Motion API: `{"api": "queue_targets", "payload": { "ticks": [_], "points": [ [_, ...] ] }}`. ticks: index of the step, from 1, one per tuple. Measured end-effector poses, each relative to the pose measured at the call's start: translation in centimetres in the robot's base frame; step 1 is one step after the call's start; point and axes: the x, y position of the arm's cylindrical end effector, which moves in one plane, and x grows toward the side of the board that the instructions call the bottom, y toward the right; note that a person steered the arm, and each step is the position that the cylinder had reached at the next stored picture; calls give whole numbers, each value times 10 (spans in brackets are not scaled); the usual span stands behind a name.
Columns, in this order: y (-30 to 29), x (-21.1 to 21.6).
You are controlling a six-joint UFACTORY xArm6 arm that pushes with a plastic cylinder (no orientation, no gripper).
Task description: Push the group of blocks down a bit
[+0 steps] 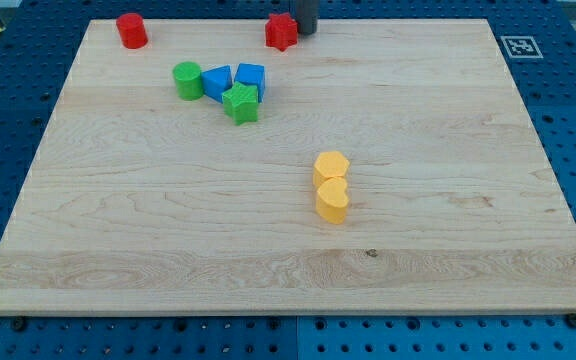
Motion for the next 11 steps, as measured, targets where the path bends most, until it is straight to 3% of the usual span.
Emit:
{"api": "queue_targets", "payload": {
  "ticks": [1,2,3,4,8,11],
  "points": [
    [47,41],
    [77,128],
    [81,157],
    [81,157],
    [-19,125],
    [-38,86]
  ]
}}
